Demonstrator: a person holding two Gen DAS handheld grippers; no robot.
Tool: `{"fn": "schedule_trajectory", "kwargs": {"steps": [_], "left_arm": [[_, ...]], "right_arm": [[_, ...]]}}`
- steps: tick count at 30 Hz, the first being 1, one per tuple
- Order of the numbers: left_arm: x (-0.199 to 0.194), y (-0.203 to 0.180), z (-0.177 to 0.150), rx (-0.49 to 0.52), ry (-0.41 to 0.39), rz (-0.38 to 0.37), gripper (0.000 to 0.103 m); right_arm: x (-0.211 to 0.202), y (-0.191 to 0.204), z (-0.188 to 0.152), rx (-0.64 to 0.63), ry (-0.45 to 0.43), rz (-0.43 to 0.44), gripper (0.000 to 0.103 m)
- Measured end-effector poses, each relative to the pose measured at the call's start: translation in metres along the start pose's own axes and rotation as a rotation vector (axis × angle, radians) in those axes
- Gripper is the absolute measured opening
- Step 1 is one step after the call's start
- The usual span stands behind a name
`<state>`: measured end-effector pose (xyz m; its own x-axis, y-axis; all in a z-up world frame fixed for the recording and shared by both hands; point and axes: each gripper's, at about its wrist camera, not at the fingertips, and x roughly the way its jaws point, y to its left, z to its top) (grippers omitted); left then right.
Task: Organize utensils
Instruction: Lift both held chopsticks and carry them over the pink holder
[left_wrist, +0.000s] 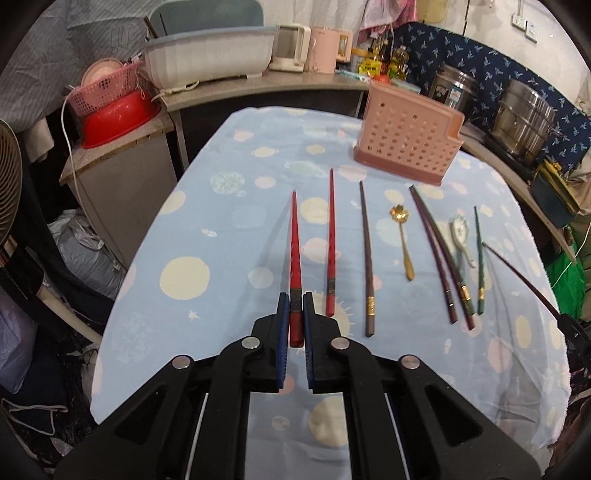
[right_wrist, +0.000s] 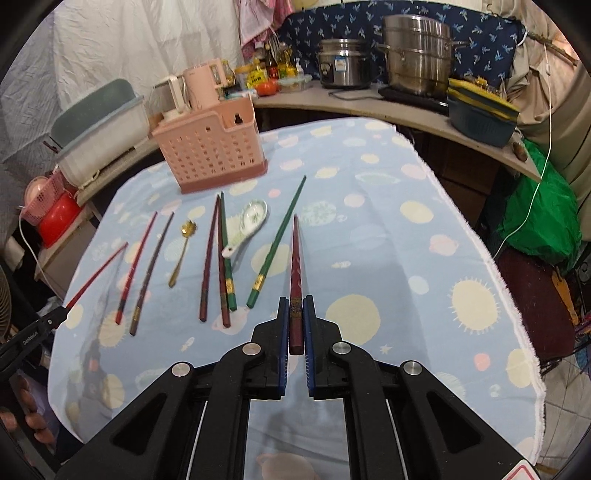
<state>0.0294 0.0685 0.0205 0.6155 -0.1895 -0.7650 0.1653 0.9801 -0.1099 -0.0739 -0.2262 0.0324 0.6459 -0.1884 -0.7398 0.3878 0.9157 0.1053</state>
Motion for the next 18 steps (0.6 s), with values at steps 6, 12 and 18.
{"fn": "schedule_trajectory", "kwargs": {"steps": [6, 12, 18], "left_arm": [[-0.032, -0.006, 0.015, 0.009, -0.071, -0.024, 0.007], [-0.060, -0.012, 0.034, 0.017, -0.132, -0.048, 0.007], [-0.083, -0.023, 0.056, 0.032, -0.187, -0.066, 0.007]], "right_arm": [[-0.037, 0.000, 0.016, 0.001, -0.089, 0.030, 0.007], [-0.062, 0.000, 0.035, -0.001, -0.160, 0.055, 0.007], [-0.075, 0.000, 0.053, 0.003, -0.199, 0.079, 0.007]]}}
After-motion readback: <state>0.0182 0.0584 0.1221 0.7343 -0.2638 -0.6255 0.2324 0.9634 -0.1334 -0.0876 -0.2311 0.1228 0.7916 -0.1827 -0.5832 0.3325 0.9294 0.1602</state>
